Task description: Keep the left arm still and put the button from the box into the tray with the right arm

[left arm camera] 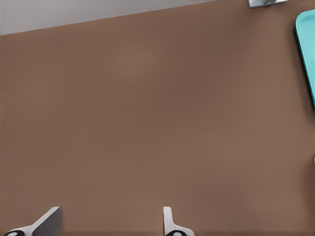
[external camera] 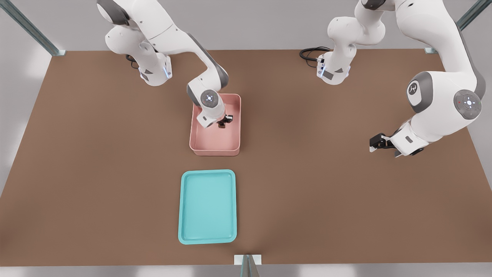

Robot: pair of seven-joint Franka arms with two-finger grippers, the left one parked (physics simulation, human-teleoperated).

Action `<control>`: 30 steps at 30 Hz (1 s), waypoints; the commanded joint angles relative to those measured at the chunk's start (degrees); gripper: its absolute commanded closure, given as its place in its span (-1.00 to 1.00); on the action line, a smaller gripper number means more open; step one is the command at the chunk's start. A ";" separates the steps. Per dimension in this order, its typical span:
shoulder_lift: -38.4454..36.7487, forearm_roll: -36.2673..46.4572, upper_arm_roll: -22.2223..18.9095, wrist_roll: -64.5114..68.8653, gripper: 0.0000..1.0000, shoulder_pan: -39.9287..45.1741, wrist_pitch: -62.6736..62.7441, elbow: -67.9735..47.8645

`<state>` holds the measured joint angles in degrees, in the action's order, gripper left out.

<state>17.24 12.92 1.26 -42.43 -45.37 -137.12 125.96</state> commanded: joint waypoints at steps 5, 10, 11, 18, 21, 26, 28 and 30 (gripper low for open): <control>-3.61 -0.44 -2.84 2.52 0.18 0.55 17.59 -9.94; -3.17 -2.37 -3.64 7.53 0.21 4.59 24.71 -18.38; -2.82 -2.37 -3.64 8.85 0.22 5.47 25.77 -19.97; 7.28 -3.25 -3.64 21.24 0.22 12.24 30.33 -38.07; 15.37 -3.43 -3.55 26.25 0.22 14.35 32.62 -48.88; 26.44 -4.22 -3.64 32.58 0.22 16.46 32.09 -63.65; 30.75 -4.22 -4.60 34.34 0.22 16.46 31.65 -67.77; 33.30 -4.22 -4.60 36.45 0.22 17.25 29.64 -69.98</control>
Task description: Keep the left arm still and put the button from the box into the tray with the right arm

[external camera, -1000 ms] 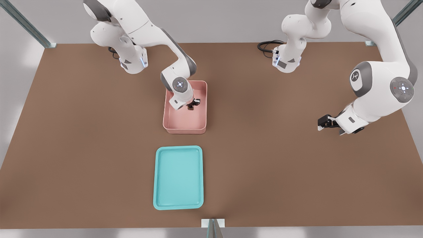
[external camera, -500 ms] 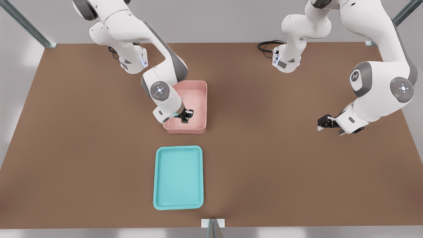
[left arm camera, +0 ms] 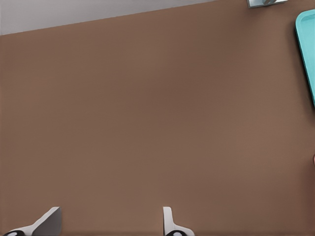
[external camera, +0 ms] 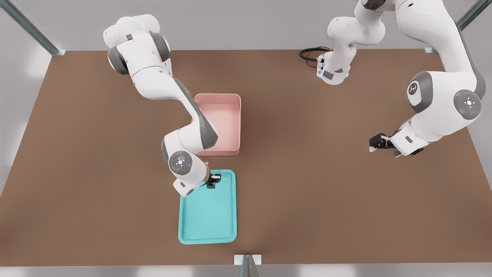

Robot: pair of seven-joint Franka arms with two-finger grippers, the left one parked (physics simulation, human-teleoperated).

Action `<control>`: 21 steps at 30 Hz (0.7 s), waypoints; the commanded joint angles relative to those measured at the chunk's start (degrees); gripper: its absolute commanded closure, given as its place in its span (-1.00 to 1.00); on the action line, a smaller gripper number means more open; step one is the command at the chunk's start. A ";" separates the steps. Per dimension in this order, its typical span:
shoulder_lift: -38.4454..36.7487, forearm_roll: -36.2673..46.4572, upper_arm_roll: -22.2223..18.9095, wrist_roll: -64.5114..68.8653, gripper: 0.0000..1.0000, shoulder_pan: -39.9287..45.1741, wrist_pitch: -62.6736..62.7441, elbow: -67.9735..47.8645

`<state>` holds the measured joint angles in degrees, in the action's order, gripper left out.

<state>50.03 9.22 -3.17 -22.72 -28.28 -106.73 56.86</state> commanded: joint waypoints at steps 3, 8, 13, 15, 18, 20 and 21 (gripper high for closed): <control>2.97 -0.52 0.01 19.12 0.21 0.95 -3.66 -2.20; 4.37 -0.79 -0.52 18.95 -1.00 0.95 -3.75 -3.86; -1.51 -0.61 -0.87 17.45 -1.00 1.03 4.76 -3.16; -9.77 -0.44 -1.31 17.45 -1.00 5.95 18.13 -3.25; -14.95 -11.06 -1.40 17.45 -1.00 8.16 34.39 -3.07; -20.41 -11.42 -2.28 29.76 -1.00 21.33 36.60 0.43; -34.01 -9.67 -2.19 29.76 -1.00 22.39 25.11 21.76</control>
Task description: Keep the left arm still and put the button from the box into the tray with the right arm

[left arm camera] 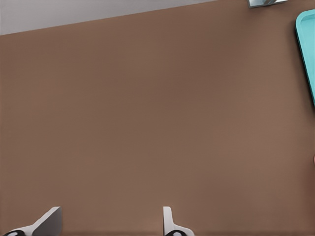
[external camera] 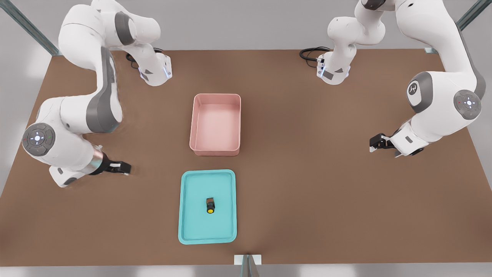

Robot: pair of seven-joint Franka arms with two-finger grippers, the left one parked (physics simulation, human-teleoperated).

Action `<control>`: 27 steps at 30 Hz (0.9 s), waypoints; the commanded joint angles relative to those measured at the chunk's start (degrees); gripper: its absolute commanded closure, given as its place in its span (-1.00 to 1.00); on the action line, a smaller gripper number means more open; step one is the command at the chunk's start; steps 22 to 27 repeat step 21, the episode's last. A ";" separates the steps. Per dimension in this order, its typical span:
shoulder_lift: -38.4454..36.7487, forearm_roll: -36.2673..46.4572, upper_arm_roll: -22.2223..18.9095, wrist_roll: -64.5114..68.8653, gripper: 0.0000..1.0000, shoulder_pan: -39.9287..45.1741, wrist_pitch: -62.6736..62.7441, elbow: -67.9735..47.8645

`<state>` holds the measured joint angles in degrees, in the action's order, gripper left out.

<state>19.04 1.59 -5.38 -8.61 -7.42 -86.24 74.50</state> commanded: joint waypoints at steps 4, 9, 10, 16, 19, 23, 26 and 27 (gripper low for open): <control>-19.21 -1.68 1.51 16.17 -1.00 4.17 0.46 19.90; -14.46 -1.41 3.54 11.60 -1.00 -0.84 1.07 15.76; -14.03 -1.50 3.54 11.60 -1.00 -0.84 1.07 15.76; -12.79 -1.33 3.54 12.13 -1.00 -0.58 1.95 16.03; -12.18 -1.24 2.83 12.30 -1.00 2.32 2.30 16.03; -12.00 -1.24 2.92 12.22 -1.00 2.24 2.30 16.03; -12.00 -1.24 2.92 12.22 -1.00 2.24 2.30 16.03; -12.00 -1.24 2.92 12.22 -1.00 2.24 2.30 16.03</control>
